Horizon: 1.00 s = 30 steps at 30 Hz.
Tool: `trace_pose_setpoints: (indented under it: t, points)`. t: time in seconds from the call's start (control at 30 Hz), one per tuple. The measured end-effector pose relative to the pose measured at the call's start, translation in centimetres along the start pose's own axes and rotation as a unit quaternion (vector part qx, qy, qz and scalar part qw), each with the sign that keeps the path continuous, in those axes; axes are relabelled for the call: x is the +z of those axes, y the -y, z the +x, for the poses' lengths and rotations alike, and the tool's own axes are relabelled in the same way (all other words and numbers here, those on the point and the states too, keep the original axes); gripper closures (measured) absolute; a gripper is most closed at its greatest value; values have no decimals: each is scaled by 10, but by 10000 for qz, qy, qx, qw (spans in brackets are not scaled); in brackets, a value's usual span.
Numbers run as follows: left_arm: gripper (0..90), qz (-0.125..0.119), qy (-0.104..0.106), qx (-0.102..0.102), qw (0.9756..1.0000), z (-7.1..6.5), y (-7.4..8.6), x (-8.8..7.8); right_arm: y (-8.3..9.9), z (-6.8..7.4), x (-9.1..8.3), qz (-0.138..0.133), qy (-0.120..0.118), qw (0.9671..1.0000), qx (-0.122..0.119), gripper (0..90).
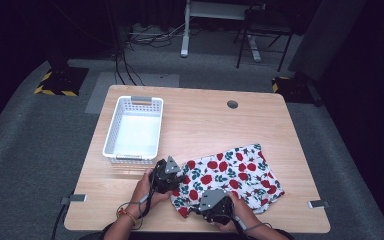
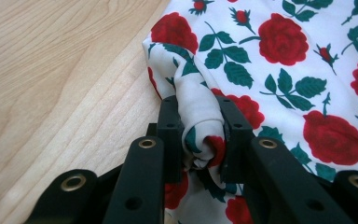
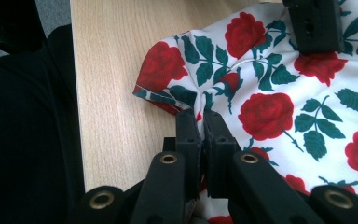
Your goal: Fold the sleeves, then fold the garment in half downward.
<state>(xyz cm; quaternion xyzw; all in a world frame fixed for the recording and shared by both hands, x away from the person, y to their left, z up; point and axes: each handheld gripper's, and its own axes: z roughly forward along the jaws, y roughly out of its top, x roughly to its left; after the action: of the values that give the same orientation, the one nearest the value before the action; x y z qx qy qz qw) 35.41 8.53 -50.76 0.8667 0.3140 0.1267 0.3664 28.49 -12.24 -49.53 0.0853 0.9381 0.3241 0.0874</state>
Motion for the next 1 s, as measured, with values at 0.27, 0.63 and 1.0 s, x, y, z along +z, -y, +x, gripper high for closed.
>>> trace_pose_setpoints:
  t: [0.27, 0.63, 1.0]
  points:
    - [748, 16, -46, -167, 9998, 11, 9, -11, -5, -3, 5, -72, -21, 10000, 50, 868]
    - [760, -315, -71, -207, 9993, 15, 4, -26, -12, -7, -9, -381, 135, 9990, 164, 868]
    - [766, -700, -212, -198, 9971, 9, -11, -36, -13, -15, -29, -663, 290, 9970, 279, 868]
